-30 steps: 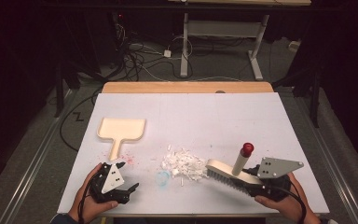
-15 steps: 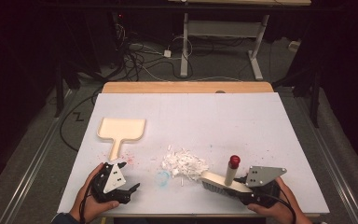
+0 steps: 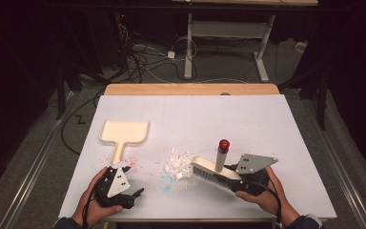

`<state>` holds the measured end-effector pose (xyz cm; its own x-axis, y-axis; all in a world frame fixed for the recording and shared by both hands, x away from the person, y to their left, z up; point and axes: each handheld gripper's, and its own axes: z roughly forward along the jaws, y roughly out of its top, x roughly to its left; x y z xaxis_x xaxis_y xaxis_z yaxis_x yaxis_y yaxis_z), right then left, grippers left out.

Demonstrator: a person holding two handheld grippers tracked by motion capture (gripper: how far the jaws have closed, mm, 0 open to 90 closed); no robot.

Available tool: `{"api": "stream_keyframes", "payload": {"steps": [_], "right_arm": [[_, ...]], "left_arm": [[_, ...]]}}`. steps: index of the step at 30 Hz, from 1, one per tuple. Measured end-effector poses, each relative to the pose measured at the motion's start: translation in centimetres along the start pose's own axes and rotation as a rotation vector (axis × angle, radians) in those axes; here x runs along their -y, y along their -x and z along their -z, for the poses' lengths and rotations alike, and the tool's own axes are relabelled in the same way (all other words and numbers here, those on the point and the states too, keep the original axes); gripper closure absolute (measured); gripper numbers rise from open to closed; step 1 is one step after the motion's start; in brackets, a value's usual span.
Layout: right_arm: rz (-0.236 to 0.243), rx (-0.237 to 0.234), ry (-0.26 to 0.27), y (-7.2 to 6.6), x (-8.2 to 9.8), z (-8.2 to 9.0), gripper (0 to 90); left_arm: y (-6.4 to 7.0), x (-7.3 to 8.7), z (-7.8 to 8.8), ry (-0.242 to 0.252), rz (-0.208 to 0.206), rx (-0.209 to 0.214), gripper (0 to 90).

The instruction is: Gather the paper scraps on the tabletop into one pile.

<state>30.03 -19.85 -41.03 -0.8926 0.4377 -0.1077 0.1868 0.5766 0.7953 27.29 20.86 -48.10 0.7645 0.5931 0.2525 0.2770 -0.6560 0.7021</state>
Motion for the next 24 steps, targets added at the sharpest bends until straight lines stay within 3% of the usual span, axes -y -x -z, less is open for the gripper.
{"api": "stream_keyframes", "payload": {"steps": [2, 5, 7, 10, 17, 20, 24], "right_arm": [[-0.009, 0.0, 0.026, 0.2, -0.2, 0.5, 68.1], [-0.032, 0.045, 0.039, 0.7, -0.4, 1.4, 68.0], [-0.056, 0.108, 0.048, 1.3, -0.4, 2.0, 68.0], [-0.099, 0.252, 0.031, 2.3, -0.2, 2.3, 68.1], [-0.175, 0.41, -0.08, 4.7, 1.2, 0.5, 68.1], [-0.201, 0.436, -0.12, 5.2, 1.8, -0.6, 68.1], [-0.218, 0.438, -0.117, 5.2, 2.0, -0.9, 68.1]], "left_arm": [[0.0, 0.0, 0.1, 0.001, 0.003, -0.003, 15.9], [-0.1, 0.0, 0.1, 0.006, 0.009, -0.011, 15.9], [0.0, -0.1, 0.1, 0.007, 0.007, -0.014, 15.9], [-0.1, -0.1, 0.1, 0.004, 0.008, -0.012, 15.9], [-0.1, -0.1, 0.0, 0.003, 0.005, -0.008, 15.9], [-0.1, 0.0, 0.1, 0.005, 0.009, -0.007, 15.9], [-0.1, 0.0, 0.1, 0.006, 0.007, -0.007, 15.9]]}}
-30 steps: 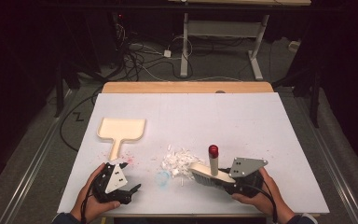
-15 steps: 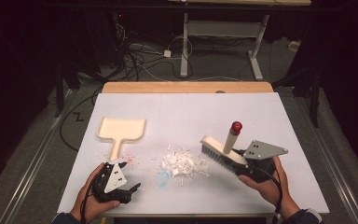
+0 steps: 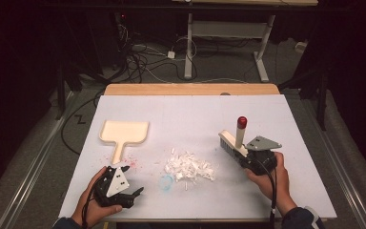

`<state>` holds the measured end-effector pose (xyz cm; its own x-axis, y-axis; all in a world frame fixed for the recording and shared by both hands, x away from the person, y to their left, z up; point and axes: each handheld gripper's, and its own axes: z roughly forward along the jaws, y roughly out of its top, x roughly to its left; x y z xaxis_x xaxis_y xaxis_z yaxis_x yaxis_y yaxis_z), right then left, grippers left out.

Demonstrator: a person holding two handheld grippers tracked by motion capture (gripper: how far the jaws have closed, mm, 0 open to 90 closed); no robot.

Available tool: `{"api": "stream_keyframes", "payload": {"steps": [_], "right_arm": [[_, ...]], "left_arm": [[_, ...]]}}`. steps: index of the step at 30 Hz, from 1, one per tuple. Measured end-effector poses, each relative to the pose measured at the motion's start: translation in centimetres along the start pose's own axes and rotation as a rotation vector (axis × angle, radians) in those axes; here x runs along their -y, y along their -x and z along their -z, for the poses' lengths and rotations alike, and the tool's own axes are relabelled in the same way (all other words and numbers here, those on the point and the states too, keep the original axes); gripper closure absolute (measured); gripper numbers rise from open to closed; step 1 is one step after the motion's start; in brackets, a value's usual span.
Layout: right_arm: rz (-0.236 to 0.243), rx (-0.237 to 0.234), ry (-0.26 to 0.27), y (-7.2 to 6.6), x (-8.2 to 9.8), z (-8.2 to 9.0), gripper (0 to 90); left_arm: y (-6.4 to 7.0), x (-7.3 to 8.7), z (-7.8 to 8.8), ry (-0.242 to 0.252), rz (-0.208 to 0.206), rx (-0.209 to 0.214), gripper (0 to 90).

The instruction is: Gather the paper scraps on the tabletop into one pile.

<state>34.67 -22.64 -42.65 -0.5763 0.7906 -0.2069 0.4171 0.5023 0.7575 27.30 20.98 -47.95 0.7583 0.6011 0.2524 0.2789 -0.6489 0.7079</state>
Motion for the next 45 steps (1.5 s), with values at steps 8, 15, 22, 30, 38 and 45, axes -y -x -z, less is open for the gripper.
{"api": "stream_keyframes", "payload": {"steps": [8, 15, 22, 30, 38, 45], "right_arm": [[-0.007, -0.016, -0.013, -1.7, -0.5, -0.6, 68.0], [-0.023, 0.017, 0.0, -4.1, -1.5, -2.0, 67.8], [-0.056, -0.045, 0.047, -6.7, -2.6, -2.8, 67.8], [-0.047, -0.12, 0.111, -9.0, -3.7, -2.7, 68.2], [0.005, -0.046, 0.152, -7.8, -4.2, -1.5, 68.2], [0.019, 0.039, 0.132, -5.3, -3.9, -2.8, 68.1]], "left_arm": [[0.1, -0.1, 0.1, 0.005, 0.001, -0.002, 15.9], [0.0, -0.1, 0.0, 0.004, -0.001, 0.001, 15.9], [0.0, -0.1, 0.1, 0.005, -0.006, 0.001, 16.0], [0.0, 0.0, 0.2, 0.01, -0.006, 0.005, 15.9], [0.0, 0.0, 0.3, 0.012, -0.005, 0.0, 15.9], [-0.1, 0.0, 0.2, 0.009, -0.003, 0.003, 15.9]]}}
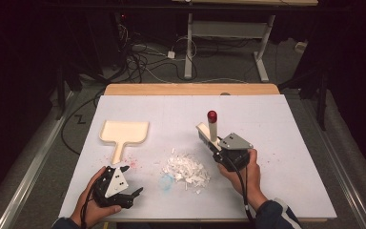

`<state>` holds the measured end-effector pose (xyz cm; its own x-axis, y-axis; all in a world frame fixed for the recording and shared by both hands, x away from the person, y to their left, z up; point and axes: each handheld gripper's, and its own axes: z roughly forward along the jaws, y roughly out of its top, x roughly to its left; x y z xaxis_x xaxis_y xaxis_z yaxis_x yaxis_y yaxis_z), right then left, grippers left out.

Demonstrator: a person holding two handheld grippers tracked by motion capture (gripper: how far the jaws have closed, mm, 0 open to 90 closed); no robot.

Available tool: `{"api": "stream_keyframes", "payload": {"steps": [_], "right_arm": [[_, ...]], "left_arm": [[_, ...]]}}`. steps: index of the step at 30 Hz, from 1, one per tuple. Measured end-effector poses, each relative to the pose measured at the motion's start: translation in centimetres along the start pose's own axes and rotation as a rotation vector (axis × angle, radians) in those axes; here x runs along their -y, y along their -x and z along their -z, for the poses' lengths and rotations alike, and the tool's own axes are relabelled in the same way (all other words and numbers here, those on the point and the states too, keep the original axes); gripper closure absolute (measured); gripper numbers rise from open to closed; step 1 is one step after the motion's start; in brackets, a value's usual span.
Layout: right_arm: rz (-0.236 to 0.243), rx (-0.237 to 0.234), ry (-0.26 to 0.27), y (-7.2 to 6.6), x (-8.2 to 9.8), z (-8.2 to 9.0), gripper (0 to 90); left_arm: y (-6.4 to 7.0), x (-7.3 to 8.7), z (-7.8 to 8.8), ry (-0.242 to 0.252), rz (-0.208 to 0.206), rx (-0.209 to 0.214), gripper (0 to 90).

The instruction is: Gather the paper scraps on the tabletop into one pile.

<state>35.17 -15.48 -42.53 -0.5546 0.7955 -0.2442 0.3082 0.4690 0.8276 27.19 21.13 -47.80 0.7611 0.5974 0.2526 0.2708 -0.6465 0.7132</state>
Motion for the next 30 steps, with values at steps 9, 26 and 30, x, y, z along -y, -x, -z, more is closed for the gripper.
{"api": "stream_keyframes", "payload": {"steps": [9, 26, 30], "right_arm": [[0.089, -0.059, -0.036, -1.4, 0.1, -3.3, 67.7], [0.146, -0.298, 0.035, -2.1, -1.9, -0.5, 68.2], [0.13, -0.305, 0.062, -0.6, -3.1, -2.1, 68.2]], "left_arm": [[0.0, 0.0, -0.1, -0.002, 0.001, 0.002, 15.9], [0.0, 0.0, 0.1, 0.004, 0.001, -0.001, 15.9], [-0.1, 0.1, 0.0, -0.003, 0.004, -0.001, 15.9]]}}
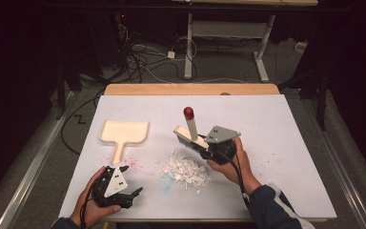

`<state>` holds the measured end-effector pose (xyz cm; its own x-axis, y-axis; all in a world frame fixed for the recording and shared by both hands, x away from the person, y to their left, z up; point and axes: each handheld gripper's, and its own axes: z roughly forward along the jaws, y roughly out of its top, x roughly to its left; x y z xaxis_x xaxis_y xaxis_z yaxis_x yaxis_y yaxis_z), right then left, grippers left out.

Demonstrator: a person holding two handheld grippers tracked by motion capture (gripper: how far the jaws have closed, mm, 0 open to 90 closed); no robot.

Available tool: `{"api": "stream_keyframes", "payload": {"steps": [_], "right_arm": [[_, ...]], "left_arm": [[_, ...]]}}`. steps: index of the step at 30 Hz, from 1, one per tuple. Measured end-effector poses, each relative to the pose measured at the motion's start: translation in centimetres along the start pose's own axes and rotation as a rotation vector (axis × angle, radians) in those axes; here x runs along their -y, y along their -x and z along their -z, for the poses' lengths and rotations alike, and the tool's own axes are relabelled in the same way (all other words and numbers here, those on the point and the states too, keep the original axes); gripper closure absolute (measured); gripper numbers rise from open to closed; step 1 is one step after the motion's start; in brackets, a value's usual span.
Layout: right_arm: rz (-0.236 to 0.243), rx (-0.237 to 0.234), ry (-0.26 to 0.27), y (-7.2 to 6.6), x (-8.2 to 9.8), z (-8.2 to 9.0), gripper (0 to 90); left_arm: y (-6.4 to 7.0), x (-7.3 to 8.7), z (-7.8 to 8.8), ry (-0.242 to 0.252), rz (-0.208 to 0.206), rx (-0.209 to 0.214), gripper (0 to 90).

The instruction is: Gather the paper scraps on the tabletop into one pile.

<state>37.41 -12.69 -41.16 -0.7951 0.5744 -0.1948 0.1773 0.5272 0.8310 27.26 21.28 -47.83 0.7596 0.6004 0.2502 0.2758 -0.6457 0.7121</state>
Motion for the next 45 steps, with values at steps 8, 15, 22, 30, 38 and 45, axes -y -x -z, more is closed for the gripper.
{"api": "stream_keyframes", "payload": {"steps": [8, 15, 22, 30, 38, 45], "right_arm": [[0.055, -0.019, -0.034, 1.1, -0.7, -6.0, 68.2], [0.136, -0.183, -0.02, -0.5, -0.4, -6.9, 67.5], [0.199, -0.316, 0.025, -0.8, 0.8, -4.5, 67.8], [0.15, -0.241, 0.101, 1.1, 1.4, -0.1, 68.1], [0.072, -0.168, 0.071, 1.7, 2.9, 6.7, 68.1], [0.035, -0.21, 0.045, 0.4, 6.1, 12.0, 68.1]], "left_arm": [[-0.1, 0.2, -0.1, -0.005, 0.009, 0.004, 15.9], [-0.1, 0.3, -0.2, -0.011, 0.011, 0.003, 15.9], [-0.1, 0.3, -0.2, -0.018, 0.005, 0.003, 15.9], [-0.1, 0.2, -0.3, -0.022, 0.003, 0.0, 15.9], [0.0, 0.1, -0.3, -0.023, -0.003, -0.005, 15.9], [0.1, 0.1, -0.2, -0.027, -0.009, -0.01, 16.0]]}}
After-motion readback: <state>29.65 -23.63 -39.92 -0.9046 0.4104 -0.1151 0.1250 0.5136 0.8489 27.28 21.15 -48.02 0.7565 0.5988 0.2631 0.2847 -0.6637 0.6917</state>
